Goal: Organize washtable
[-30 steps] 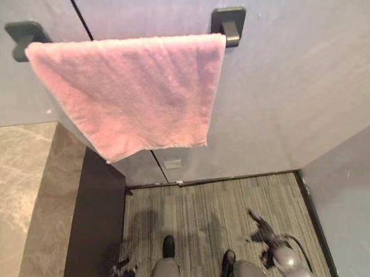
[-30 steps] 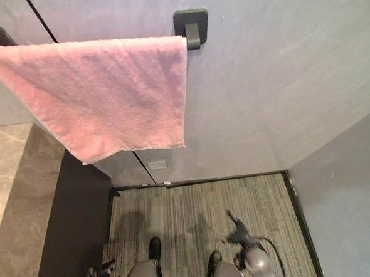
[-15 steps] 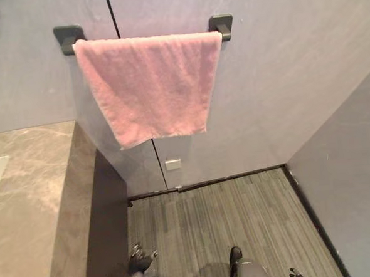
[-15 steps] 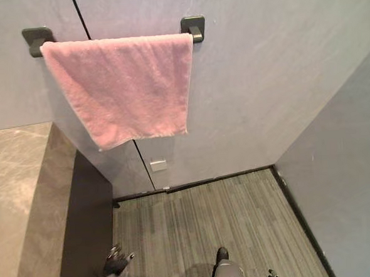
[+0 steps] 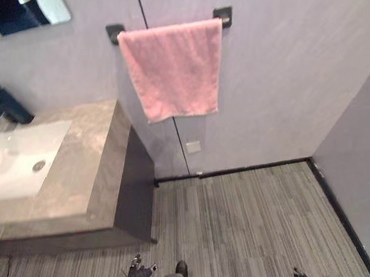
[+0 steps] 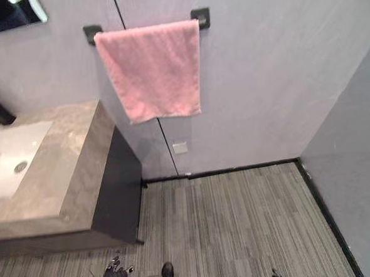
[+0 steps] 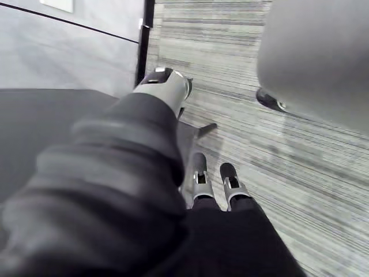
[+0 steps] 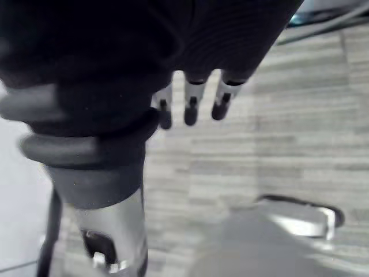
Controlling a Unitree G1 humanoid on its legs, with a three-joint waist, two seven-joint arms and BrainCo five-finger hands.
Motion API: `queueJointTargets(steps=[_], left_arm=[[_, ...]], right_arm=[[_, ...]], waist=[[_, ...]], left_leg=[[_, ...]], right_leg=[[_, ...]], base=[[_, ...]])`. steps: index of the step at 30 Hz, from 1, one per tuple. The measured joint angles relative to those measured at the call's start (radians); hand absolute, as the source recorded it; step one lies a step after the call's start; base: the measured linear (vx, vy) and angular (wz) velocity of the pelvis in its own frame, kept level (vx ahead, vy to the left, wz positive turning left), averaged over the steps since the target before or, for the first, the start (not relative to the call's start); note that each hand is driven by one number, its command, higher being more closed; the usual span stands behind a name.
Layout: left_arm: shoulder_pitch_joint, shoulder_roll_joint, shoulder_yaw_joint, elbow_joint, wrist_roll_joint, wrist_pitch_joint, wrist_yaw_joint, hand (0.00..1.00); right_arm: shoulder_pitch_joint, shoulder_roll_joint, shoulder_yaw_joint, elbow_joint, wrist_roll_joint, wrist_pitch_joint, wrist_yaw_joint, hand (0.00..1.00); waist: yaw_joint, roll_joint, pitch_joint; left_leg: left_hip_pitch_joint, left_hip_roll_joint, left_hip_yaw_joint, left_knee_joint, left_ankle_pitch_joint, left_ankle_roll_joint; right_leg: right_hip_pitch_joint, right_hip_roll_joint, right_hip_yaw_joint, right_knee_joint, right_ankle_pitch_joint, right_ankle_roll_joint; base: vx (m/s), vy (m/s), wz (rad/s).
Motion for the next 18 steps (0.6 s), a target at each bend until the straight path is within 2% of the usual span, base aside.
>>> queueJointTargets(steps=[1,2,3,4,5,6,7,8,9,10,11,12,13,14,15,16,17,18], left_arm=[[-0.007,-0.002,-0.009,0.008,0.0,0.001,0.002,0.0],[-0.008,-0.003,-0.011,0.01,0.001,0.001,0.005,0.0],[-0.003,-0.004,-0.004,0.01,0.0,0.0,0.019,0.0],[-0.002,-0.007,0.009,0.005,0.001,-0.004,0.019,0.0],[-0.005,-0.007,0.044,-0.001,0.002,-0.009,0.02,0.0],[-0.007,-0.006,0.062,-0.006,0.001,-0.012,0.02,0.0],[-0.006,-0.006,0.088,-0.016,0.001,-0.02,0.02,0.0],[-0.006,-0.007,0.109,-0.019,-0.001,-0.022,0.022,0.0],[-0.004,-0.008,0.117,-0.019,-0.001,-0.021,0.025,0.0],[-0.002,-0.008,0.142,-0.015,-0.001,-0.019,0.036,0.0],[0.001,-0.007,0.164,-0.007,0.0,-0.019,0.041,0.0],[0.006,-0.003,0.193,0.004,0.001,-0.017,0.042,0.0],[0.01,0.0,0.199,0.005,0.001,-0.015,0.044,0.0],[0.019,0.004,0.194,0.004,0.01,-0.012,0.057,0.0],[0.022,0.033,0.195,0.011,0.021,-0.011,0.064,0.0],[0.012,0.052,0.196,0.026,0.028,-0.006,0.068,0.0],[0.024,0.065,0.193,0.031,0.036,0.002,0.079,0.0],[0.049,0.043,0.19,0.031,0.037,0.003,0.079,0.0]], right_arm=[[-0.009,0.001,0.001,0.005,0.0,-0.005,0.0,0.0],[-0.009,0.005,-0.003,0.008,0.0,-0.007,0.001,0.0],[-0.009,-0.002,-0.008,0.018,0.0,-0.008,-0.001,0.0],[-0.007,0.004,-0.01,0.02,0.0,-0.009,-0.001,0.0],[-0.011,0.011,-0.022,0.016,-0.001,-0.009,-0.004,0.0],[-0.007,0.014,-0.031,0.014,-0.001,-0.01,-0.005,0.0],[0.008,0.015,-0.039,0.014,-0.001,-0.009,-0.004,0.0],[0.021,0.011,-0.04,0.017,-0.001,-0.009,-0.004,0.0],[0.022,0.008,-0.04,0.02,-0.001,-0.009,-0.004,0.0],[0.022,0.008,-0.047,0.027,-0.002,-0.008,-0.004,0.0],[0.027,0.011,-0.061,0.027,-0.002,-0.009,-0.004,0.0],[0.03,0.018,-0.077,0.027,-0.002,-0.009,-0.004,0.0],[0.03,0.017,-0.09,0.026,-0.001,-0.01,-0.005,0.0],[0.017,0.025,-0.113,0.033,-0.001,-0.01,-0.005,0.0],[0.006,0.043,-0.123,0.059,-0.001,-0.015,-0.003,0.0],[0.003,0.07,-0.133,0.08,0.001,-0.015,-0.003,0.0],[0.016,0.077,-0.166,0.094,0.003,-0.024,-0.009,0.0],[0.018,0.066,-0.185,0.096,0.013,-0.017,-0.018,0.0]], waist=[[-0.007,0.02,0.012],[-0.009,0.025,0.016],[-0.005,0.02,0.02],[-0.003,0.011,0.022],[-0.007,-0.025,0.024],[-0.008,-0.045,0.026],[-0.008,-0.069,0.029],[-0.006,-0.076,0.032],[-0.006,-0.074,0.033],[-0.006,-0.073,0.034],[-0.006,-0.071,0.035],[-0.011,-0.07,0.035],[-0.016,-0.065,0.039],[-0.017,-0.046,0.057],[-0.03,-0.071,0.053],[-0.051,-0.12,0.04],[-0.053,-0.104,0.052],[-0.037,-0.068,0.037]], left_leg=[[-0.005,0.013,-0.014,-0.004,0.029,-0.003],[-0.002,0.018,-0.018,-0.025,0.066,-0.004],[0.032,0.023,0.003,-0.135,0.178,0.008],[0.033,0.026,0.046,-0.125,0.173,0.011],[0.022,-0.005,0.134,-0.036,0.117,0.062],[0.015,-0.022,0.156,0.023,0.077,0.103],[0.004,-0.03,0.178,0.141,-0.016,0.118],[0.007,-0.008,0.186,0.244,-0.106,0.121],[0.012,0.013,0.191,0.287,-0.144,0.12],[0.029,0.072,0.205,0.365,-0.209,0.111],[0.044,0.124,0.216,0.408,-0.241,0.106],[0.057,0.2,0.255,0.435,-0.257,0.103],[0.055,0.227,0.284,0.436,-0.264,0.098],[0.037,0.193,0.34,0.405,-0.28,0.097],[0.047,0.129,0.283,0.247,-0.243,0.054],[0.053,0.08,0.28,0.191,-0.212,0.073],[0.043,0.103,0.321,0.311,-0.265,0.07],[0.099,0.131,0.314,0.243,-0.283,0.021]], right_leg=[[0.013,0.018,-0.031,-0.001,0.01,-0.015],[0.022,0.027,-0.058,0.003,0.012,-0.018],[0.035,0.021,-0.136,-0.004,0.031,-0.053],[0.034,0.015,-0.166,-0.003,0.039,-0.067],[0.027,-0.027,-0.228,0.002,0.053,-0.075],[0.026,-0.05,-0.255,-0.001,0.061,-0.073],[0.024,-0.083,-0.311,-0.015,0.085,-0.071],[0.024,-0.105,-0.366,-0.032,0.11,-0.064],[0.024,-0.112,-0.392,-0.039,0.122,-0.06],[0.024,-0.13,-0.442,-0.045,0.145,-0.051],[0.024,-0.144,-0.48,-0.043,0.16,-0.042],[0.023,-0.172,-0.535,-0.027,0.173,-0.024],[0.026,-0.187,-0.564,-0.014,0.177,-0.017],[0.023,-0.192,-0.594,0.002,0.166,0.003],[0.011,-0.146,-0.594,-0.058,0.16,-0.006],[0.022,-0.137,-0.57,-0.139,0.204,-0.049],[0.073,-0.154,-0.641,-0.21,0.292,-0.028],[0.094,-0.155,-0.705,-0.216,0.328,-0.01]], base=[[-0.39,-0.149,0.7],[-0.41,-0.08,1.15],[-0.4,-0.04,1.12],[-0.43,-0.035,1.4],[-0.24,-0.016,1.1],[-0.3,-0.027,1.5],[-0.3,0.028,1.57],[-0.3,0.069,1.52],[-0.27,0.161,1.42],[-0.21,0.24,1.18],[-0.22,0.363,1.48],[-0.15,0.364,1.28],[-0.16,0.41,1.5],[-0.19,0.3,1.68],[-0.21,0.197,1.92],[-0.18,0.084,2.24],[-0.09,0.17,1.81],[-0.03,0.294,1.59]])
